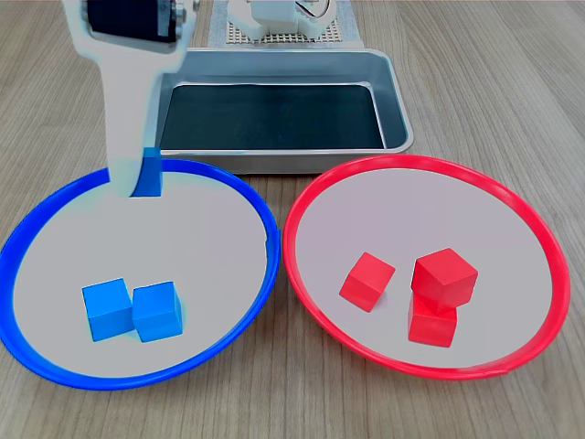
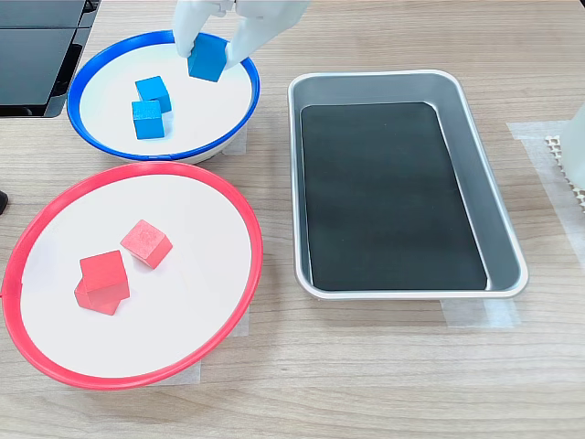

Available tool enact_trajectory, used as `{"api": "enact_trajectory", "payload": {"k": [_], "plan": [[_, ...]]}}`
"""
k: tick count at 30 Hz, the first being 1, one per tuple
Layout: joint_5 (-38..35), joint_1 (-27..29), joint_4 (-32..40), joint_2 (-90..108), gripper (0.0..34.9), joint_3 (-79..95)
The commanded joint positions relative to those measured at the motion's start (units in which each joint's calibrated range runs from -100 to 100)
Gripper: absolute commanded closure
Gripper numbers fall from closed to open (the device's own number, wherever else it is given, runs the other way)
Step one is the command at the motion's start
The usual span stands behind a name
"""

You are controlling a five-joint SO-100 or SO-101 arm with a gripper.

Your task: Relocate any blue block in the red dish to the blue dish, correcting any misplacements.

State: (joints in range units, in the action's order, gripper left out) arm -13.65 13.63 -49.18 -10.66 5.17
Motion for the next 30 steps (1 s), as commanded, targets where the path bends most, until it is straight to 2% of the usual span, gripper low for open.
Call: {"api": "enact_trajectory", "payload": {"k": [1,15,30], "plan": [[0.2,0.7,-0.5,-1.3,34.9,-4.4],[1.4,2.8,-2.0,-9.5,34.9,-12.1],[5.2,-1.7,-3.6,-13.6,34.9,-17.4]]}}
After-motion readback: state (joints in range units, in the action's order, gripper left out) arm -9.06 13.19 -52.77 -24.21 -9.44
